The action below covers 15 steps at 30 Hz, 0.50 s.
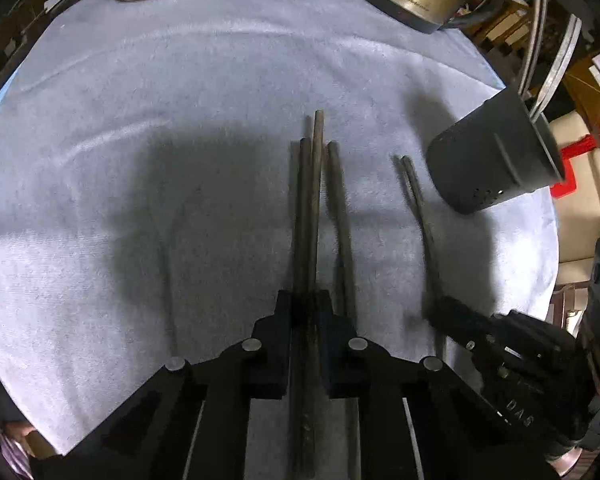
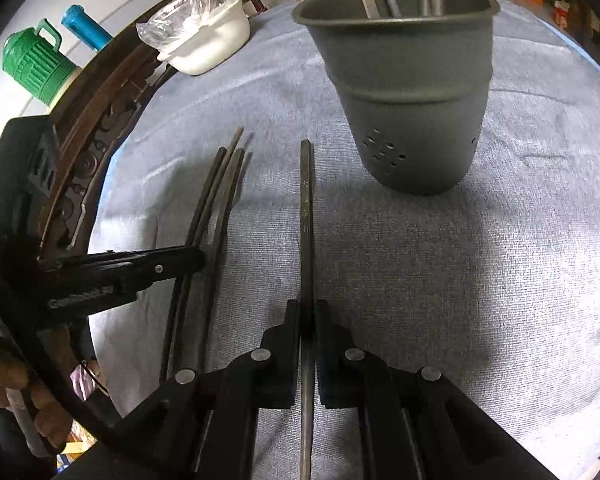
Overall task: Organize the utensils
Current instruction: 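Grasp another dark chopstick with the left tool while the right tool holds its chopstick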
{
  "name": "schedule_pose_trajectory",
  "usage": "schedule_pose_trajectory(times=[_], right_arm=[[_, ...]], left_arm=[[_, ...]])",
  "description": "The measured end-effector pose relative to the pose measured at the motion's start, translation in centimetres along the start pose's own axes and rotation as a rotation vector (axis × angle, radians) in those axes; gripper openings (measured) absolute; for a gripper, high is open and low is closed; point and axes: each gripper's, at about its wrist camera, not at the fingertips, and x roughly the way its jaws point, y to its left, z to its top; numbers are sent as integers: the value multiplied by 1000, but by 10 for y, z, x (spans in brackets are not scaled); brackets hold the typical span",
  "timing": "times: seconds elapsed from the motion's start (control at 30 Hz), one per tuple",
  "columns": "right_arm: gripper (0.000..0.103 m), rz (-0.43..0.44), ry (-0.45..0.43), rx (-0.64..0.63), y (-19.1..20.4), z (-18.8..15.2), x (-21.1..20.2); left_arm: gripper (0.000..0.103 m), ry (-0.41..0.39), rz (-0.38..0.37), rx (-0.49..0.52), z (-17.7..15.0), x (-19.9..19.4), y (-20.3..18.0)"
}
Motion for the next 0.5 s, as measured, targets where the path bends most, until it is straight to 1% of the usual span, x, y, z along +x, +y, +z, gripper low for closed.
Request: schedule_pose_trajectory(times=[0.07,0.23,0.33,0.37,0.5], right_arm=[[7,-9,5,-6,2,1,1],[8,-23,9,-5,4,2,1],[8,-31,10,-5,8,4,4],[8,-31,11,-5,8,4,4],[8,-32,13,-7,8,5,4]], left_arm=[[14,-12,-18,3,-2,-6,3],[14,-44,-18,-13,-8,-19,22],[14,-28,8,-4,-8,-13,22],[14,-40,6,-3,-8,-15,22],[13,-25,35,-5,-5,-14,19]])
